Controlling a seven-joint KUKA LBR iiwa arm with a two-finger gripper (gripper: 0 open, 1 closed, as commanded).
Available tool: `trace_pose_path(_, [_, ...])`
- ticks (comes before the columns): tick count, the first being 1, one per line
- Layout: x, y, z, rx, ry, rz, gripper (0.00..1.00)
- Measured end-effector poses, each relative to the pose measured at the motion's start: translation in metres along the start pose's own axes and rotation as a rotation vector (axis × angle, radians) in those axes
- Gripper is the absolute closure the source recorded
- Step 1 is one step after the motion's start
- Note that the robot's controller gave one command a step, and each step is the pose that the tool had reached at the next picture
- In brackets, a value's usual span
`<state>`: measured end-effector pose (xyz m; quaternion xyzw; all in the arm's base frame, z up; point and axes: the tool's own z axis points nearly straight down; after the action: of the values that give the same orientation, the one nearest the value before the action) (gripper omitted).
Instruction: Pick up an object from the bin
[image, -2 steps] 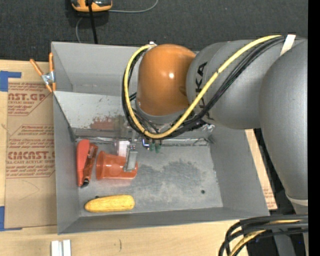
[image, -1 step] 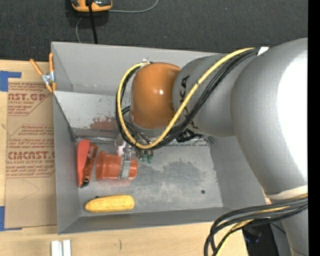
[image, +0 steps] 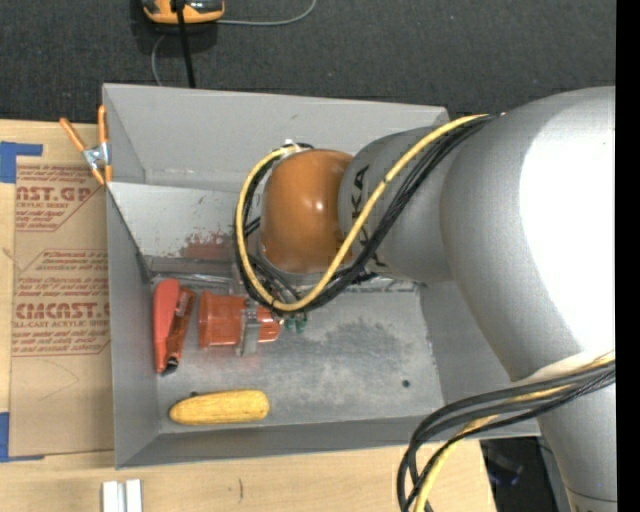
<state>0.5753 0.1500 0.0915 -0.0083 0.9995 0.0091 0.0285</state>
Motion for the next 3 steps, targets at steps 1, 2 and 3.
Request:
trace_pose_path(1, [0.000,0.000,0.000,0.000,0.000,0.000,1.00])
trace_pose_path(2, [0.005,0.003,-0.015,0.008,0.025,-0.001,1.00])
trace_pose_path(3, [-0.007,0.002,0.000,-0.001,0.018,0.019,1.00])
